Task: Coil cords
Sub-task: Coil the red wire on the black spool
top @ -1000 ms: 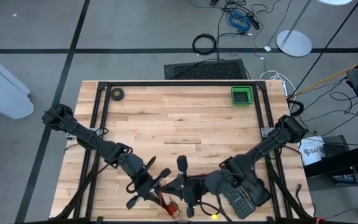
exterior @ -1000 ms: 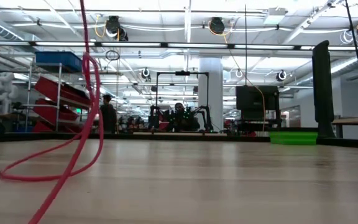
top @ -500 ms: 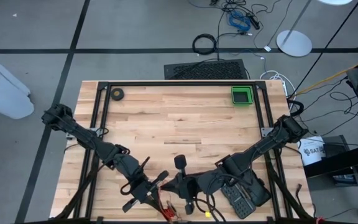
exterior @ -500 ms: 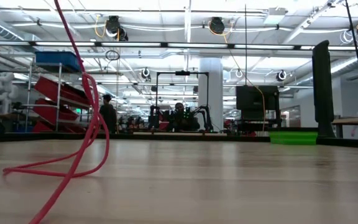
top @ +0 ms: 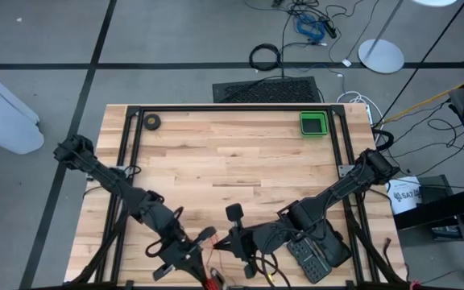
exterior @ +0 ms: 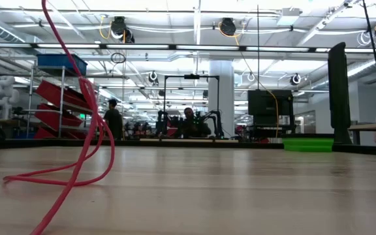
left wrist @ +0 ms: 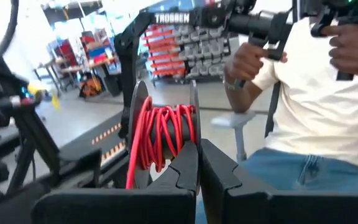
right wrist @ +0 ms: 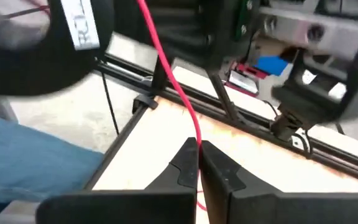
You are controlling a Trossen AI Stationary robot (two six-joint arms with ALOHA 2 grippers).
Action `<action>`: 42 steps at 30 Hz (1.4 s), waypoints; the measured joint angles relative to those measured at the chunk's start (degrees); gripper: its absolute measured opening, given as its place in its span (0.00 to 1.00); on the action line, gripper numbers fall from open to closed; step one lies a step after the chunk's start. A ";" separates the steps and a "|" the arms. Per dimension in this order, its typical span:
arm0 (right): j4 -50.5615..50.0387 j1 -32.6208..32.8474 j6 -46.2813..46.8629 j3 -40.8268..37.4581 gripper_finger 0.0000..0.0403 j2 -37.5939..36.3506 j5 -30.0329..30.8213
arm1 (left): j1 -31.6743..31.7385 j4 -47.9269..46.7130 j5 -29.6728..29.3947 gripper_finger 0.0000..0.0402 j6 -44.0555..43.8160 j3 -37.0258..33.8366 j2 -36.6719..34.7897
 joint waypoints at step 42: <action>-14.77 8.48 1.62 0.41 0.00 -4.00 6.45 | -10.42 -26.83 -41.92 0.02 -2.18 0.02 -12.07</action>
